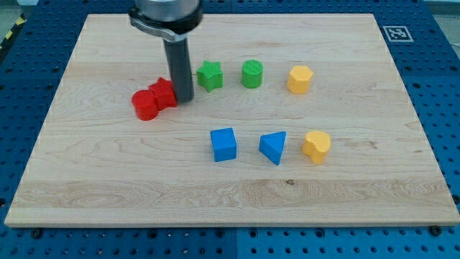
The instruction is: Point your arm at the green star
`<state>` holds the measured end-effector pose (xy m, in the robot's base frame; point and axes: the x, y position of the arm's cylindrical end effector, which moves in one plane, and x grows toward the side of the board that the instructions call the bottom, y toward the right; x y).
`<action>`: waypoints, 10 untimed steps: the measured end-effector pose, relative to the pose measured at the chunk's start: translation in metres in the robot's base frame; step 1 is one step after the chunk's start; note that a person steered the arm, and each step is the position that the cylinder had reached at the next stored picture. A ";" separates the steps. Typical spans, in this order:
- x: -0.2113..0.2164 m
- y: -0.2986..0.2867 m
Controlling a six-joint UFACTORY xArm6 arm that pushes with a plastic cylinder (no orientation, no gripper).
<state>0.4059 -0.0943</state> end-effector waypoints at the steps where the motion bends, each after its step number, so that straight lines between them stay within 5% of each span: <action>1: -0.017 -0.025; 10: -0.038 0.008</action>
<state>0.3678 -0.0862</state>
